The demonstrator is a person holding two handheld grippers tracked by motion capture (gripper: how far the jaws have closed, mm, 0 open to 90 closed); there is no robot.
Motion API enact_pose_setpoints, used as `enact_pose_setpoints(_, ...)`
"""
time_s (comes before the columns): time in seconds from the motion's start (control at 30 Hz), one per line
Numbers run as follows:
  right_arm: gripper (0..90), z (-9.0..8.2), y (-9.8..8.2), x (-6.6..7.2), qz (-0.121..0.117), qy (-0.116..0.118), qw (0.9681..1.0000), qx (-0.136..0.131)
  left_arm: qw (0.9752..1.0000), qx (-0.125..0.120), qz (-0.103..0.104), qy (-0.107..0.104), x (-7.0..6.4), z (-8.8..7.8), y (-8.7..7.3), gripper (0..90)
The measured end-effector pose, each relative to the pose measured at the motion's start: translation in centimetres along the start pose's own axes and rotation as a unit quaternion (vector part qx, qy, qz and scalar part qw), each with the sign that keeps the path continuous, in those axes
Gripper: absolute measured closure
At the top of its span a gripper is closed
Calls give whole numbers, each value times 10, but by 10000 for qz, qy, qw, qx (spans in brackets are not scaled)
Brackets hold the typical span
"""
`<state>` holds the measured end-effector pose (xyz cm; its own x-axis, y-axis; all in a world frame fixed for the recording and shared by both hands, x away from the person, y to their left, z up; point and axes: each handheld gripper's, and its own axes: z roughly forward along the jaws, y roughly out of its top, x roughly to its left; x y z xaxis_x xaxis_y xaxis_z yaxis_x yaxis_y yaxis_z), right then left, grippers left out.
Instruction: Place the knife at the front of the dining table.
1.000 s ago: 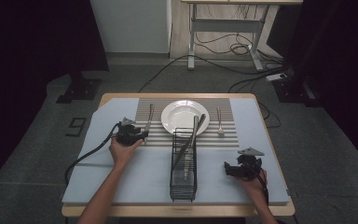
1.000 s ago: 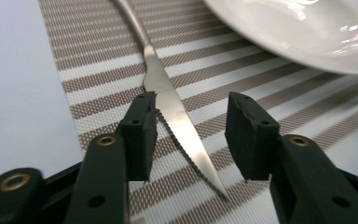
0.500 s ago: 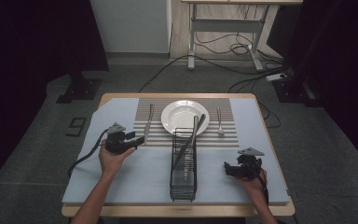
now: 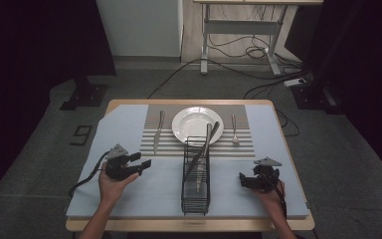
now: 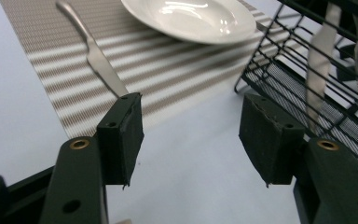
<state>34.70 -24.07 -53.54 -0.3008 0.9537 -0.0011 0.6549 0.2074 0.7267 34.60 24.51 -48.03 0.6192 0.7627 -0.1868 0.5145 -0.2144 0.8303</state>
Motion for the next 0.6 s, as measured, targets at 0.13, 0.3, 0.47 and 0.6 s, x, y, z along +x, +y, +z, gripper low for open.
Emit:
enact_pose_setpoints(0.13,64,0,0,0,1,-1,10000,-1,9996,96,193,170,-6,-4,-11,392)
enact_pose_setpoints(0.3,64,0,0,0,1,-1,10000,0,9999,91,38,106,-2,-4,-19,391)
enact_pose_setpoints(0.47,64,0,0,0,1,-1,10000,-1,9999,24,57,107,-3,-4,-19,390)
enact_pose_setpoints(0.6,64,0,0,0,0,0,10000,-3,9998,90,103,123,-3,-1,-20,388)
